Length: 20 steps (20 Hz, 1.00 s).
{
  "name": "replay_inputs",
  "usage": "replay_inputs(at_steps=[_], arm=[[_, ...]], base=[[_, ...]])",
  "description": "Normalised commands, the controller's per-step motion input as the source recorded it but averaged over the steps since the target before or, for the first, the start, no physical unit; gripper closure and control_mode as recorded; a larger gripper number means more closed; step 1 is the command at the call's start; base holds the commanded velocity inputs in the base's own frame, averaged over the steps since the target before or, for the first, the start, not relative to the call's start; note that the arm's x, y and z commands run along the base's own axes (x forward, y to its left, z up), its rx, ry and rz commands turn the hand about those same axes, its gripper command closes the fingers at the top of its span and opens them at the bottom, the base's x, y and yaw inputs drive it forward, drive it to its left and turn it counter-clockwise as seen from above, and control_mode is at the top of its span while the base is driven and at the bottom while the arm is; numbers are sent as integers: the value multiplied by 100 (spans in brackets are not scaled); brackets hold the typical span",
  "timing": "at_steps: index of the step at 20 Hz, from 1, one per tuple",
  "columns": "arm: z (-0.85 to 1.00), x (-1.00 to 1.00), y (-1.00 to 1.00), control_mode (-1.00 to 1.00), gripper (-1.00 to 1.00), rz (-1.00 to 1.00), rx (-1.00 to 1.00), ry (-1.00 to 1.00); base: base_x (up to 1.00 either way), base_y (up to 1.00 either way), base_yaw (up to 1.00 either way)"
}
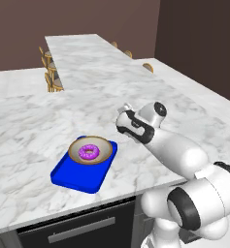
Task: Place the bowl with donut and the cupcake onto the tray.
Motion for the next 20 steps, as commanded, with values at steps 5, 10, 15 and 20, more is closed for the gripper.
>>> replay_inputs(at_steps=[5,10,15,20], arm=[[56,-5,-53,-100,-100,-15,-20,21],[28,6,-66,-100,-100,-9,-25,23],[-9,19,-71,-100,-100,-1,-20,17],[-45,11,-72,-100,-100,8,-3,2]], base=[[0,0,0],[0,0,0],[0,0,0],[0,0,0]])
